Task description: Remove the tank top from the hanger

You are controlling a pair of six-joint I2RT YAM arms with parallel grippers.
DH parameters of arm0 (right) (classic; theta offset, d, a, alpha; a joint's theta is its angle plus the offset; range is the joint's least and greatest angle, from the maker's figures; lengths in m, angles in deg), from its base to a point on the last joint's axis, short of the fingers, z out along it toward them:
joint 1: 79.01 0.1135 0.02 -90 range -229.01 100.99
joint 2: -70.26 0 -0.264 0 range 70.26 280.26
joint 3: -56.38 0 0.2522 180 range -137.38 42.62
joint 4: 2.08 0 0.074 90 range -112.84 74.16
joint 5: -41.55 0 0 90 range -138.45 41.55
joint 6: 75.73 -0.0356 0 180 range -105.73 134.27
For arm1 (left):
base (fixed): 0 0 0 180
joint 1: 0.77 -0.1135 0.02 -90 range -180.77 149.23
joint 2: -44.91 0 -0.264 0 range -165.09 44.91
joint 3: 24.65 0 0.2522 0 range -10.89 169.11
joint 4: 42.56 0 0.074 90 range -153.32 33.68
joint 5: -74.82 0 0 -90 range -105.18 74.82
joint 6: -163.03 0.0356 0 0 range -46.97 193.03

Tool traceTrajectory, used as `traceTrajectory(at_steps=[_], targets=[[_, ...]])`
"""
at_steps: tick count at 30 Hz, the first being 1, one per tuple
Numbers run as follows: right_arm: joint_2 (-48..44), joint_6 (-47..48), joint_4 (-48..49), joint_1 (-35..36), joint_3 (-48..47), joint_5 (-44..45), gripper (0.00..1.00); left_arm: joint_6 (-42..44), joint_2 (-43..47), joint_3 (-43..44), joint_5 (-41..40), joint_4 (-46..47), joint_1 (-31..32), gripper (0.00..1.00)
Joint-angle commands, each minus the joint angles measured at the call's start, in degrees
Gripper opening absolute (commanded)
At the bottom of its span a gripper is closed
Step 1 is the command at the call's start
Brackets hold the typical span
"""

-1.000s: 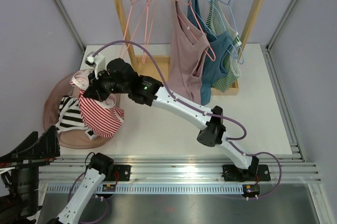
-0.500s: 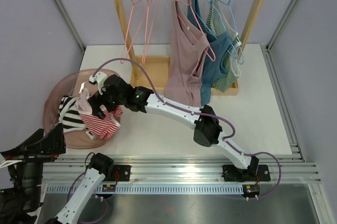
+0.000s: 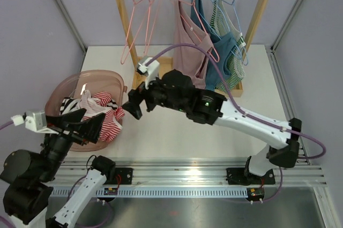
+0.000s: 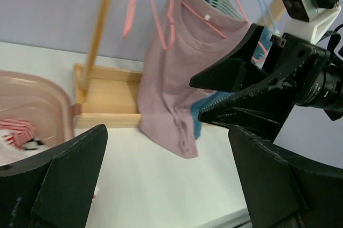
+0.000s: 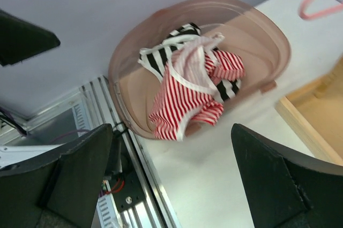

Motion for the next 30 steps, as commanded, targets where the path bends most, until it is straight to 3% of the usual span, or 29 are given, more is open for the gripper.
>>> traceTrajectory(at_steps=[1,5,9,13,16,21,27,30], targets=[[-7.36,-2.28,-0.31,0.18,10.33,7.31,0.99,-1.19,-7.40,-0.67,13.17,8.07,-1.64,0.99],[-22.63,-4.12,-1.88,0.09,22.28,15.47,0.99,-3.56,-14.00,-0.84,18.78,14.20,-2.35,0.99],[-33.11,-8.33,-9.69,0.00,33.08,23.83,0.99,-6.11,-21.04,0.91,21.52,20.02,-2.35,0.99],[-43.05,-13.34,-15.85,0.00,39.34,31.72,0.99,-6.82,-27.46,4.42,21.00,23.19,-1.47,0.99],[-49.73,-14.93,-19.63,0.09,40.85,36.64,0.99,-5.33,-30.45,6.71,14.97,21.89,1.68,0.99],[-52.39,-10.30,-24.56,0.00,33.67,43.08,0.97,-0.24,-30.55,5.32,6.34,17.14,5.91,0.99],[-41.68,0.86,-25.53,-0.26,17.95,50.20,0.96,2.76,-23.35,-6.01,1.23,13.01,6.09,0.99],[-34.56,4.57,-25.71,-4.20,9.76,47.41,0.96,4.86,-20.97,-10.33,-0.97,11.78,6.09,0.99]])
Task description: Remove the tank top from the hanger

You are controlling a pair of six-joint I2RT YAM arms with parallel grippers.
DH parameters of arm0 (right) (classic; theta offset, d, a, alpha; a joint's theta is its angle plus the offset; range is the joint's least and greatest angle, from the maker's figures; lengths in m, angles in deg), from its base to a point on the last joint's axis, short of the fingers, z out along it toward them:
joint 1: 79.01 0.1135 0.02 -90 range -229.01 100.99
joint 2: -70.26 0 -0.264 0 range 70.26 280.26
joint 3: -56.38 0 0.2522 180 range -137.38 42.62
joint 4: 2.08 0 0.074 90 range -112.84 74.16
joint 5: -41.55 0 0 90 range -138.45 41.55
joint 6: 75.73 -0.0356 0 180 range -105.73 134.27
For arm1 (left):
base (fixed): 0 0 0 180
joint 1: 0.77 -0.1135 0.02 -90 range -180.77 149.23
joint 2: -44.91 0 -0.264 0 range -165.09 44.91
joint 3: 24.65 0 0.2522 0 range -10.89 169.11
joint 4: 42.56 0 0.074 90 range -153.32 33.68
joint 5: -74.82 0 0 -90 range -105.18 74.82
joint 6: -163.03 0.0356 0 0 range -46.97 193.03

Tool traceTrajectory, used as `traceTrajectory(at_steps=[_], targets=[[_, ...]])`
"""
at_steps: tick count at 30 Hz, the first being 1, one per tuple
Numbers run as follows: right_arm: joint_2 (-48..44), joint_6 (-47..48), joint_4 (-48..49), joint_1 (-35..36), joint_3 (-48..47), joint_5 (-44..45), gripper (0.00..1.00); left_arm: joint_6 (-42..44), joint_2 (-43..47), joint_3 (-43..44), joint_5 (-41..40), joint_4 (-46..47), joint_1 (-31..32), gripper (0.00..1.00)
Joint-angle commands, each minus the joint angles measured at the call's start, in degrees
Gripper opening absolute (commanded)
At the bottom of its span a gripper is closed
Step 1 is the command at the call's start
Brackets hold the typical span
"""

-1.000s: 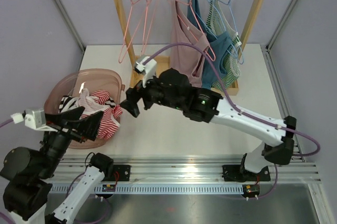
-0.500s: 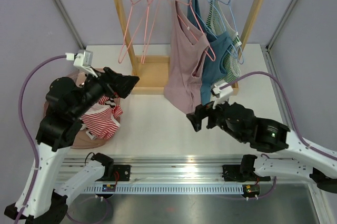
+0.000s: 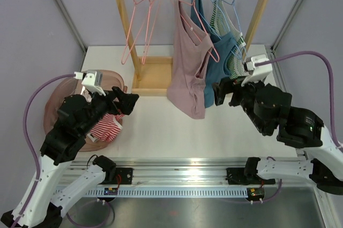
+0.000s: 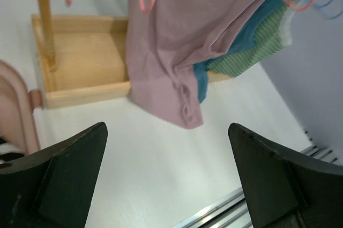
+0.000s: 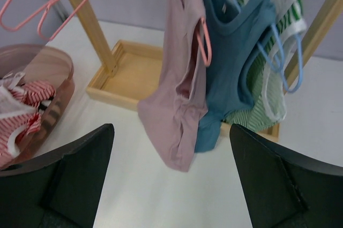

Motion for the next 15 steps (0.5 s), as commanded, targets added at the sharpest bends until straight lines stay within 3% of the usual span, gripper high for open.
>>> traceTrajectory(at_steps=[1,3,10,12,15], targets=[[9.07,7.02,0.08,-5.10,-8.29,-1.61,0.96,4.60,1.68,-3.67,-5.51,-1.97,0.25,0.99],[12.43,7.64,-0.10,-12.20,-12.86,-9.25,0.96,5.31,3.26,-5.95,-5.96,-2.42,0.25,0.99],[27.79,10.54,0.35,-27.32,-28.06,-26.59,0.94,8.92,7.66,-11.93,-3.77,-2.16,0.25,0.99],[31.85,12.28,-2.63,-29.90,-35.61,-32.90,0.92,8.92,8.44,-14.12,-3.50,-1.98,0.25,0.99],[40.88,14.59,-5.71,-32.28,-44.67,-35.74,0.91,8.57,9.24,-15.89,-2.20,-1.11,0.25,0.99]])
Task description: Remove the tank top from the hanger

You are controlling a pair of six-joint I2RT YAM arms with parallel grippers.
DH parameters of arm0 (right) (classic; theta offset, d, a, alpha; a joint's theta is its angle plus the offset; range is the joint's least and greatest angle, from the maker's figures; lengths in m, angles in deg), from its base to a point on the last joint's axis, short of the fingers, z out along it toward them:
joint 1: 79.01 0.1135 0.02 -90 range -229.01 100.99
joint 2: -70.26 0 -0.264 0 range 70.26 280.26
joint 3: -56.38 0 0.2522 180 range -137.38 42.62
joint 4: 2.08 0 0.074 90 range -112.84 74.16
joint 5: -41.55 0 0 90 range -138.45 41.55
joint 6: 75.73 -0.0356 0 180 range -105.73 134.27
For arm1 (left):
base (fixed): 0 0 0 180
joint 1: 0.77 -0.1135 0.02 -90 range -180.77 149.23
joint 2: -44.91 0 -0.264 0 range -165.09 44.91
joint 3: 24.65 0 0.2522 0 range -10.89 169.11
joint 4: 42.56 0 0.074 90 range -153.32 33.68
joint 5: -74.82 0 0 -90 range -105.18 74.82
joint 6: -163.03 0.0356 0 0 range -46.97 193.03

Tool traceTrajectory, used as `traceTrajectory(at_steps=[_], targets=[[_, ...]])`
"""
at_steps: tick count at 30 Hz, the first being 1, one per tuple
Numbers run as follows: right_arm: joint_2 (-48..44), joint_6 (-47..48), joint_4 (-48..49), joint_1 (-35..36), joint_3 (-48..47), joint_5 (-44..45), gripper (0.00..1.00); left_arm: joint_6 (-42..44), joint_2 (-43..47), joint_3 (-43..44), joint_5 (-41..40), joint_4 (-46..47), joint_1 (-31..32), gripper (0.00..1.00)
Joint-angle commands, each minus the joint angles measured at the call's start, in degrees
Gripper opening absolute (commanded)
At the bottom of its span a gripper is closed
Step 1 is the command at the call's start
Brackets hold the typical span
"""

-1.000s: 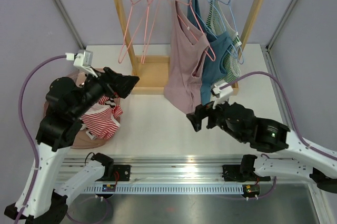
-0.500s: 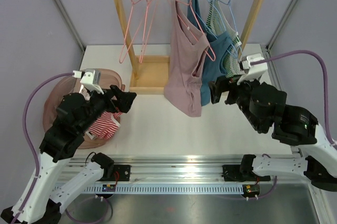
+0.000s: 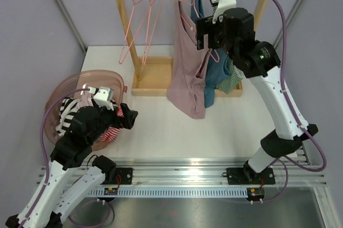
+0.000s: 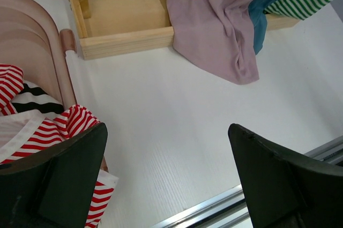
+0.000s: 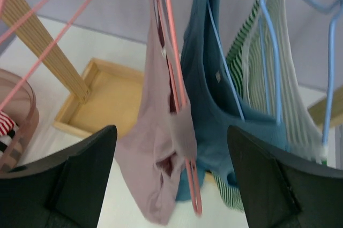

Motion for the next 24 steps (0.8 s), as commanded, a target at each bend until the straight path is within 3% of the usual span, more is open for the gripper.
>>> traceTrajectory(at_steps=[1,4,7,10,13,19,23,24], targets=[[6.46,4.27,-3.53,-2.79,-12.95,-9.43,0.90,1.40,0.82,-1.44,1.42,2.81,0.19,0.99],[13.13,4.89,-7.22,-4.56,-21.58,-13.74,0.82,1.31,1.00,-1.70,1.69,2.81,0.19,0.99],[17.81,5.94,-8.46,-5.70,-26.52,-15.33,0.68,1.22,1.44,-2.23,2.56,3.07,0.19,0.99],[21.15,6.55,-8.29,-6.76,-29.25,-16.64,0.62,1.22,1.70,-2.32,2.39,3.07,0.19,0.99],[23.27,6.99,-7.85,-7.38,-31.10,-18.93,0.53,1.22,1.97,-2.58,2.57,3.34,0.19,0.99],[24.33,7.96,-6.00,-7.46,-31.20,-18.59,0.23,1.22,0.83,-2.67,2.65,3.43,0.19,0.99],[24.33,8.23,-4.68,-7.46,-30.06,-17.88,0.21,1.22,0.74,-2.67,2.65,3.60,0.19,0.99],[24.59,8.23,-4.51,-7.38,-29.97,-17.79,0.15,1.31,0.65,-2.67,2.65,3.60,0.19,0.99]])
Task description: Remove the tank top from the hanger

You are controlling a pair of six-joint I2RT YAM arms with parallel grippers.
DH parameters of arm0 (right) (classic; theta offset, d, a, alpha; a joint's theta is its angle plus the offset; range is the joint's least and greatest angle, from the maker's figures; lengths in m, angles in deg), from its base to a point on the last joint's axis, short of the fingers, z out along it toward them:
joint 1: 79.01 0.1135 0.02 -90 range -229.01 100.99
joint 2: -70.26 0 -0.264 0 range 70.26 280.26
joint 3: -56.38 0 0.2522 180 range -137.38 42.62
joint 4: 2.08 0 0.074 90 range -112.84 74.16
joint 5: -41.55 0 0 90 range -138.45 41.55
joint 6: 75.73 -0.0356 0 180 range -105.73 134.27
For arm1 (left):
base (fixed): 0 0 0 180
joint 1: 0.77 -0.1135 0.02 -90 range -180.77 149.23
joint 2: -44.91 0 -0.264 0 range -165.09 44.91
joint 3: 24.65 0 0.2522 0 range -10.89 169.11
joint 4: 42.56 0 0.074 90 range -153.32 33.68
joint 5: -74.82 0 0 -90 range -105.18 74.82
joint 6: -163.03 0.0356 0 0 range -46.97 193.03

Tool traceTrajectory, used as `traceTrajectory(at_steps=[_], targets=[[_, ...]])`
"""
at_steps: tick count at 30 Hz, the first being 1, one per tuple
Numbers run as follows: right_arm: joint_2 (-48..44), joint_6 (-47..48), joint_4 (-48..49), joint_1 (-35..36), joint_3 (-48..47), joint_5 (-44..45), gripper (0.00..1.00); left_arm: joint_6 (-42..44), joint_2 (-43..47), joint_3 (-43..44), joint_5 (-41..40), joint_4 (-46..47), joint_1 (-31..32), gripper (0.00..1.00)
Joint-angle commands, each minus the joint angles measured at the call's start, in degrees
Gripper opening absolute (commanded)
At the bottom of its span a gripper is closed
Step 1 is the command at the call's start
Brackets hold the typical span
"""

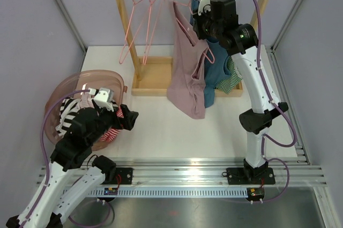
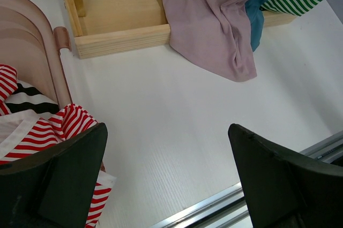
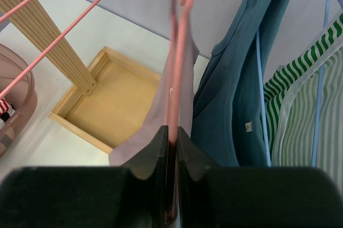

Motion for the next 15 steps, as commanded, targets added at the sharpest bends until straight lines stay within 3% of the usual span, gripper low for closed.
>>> traceTrajectory(at_steps=[1,6,7,15], targets=[[-0.20,0.97,3.45,-0.19,-1.62,-0.22,0.11,1.03,-0.60,-0.57,1.32,2.99,0.19,0.99],[-0.55,0.71,5.03,-0.27,-1.79,-0.13,0.09,1.03,-1.03,-0.66,2.99,3.08,0.19,0.99],[-0.72,0.27,5.38,-0.19,-1.88,-0.13,0.01,1.03,-0.95,-0.66,2.99,3.08,0.19,0.99],[-4.85,-4.56,10.30,-0.19,-0.30,-0.48,0.00,0.94,-0.86,-0.75,2.82,3.08,0.19,0.99]])
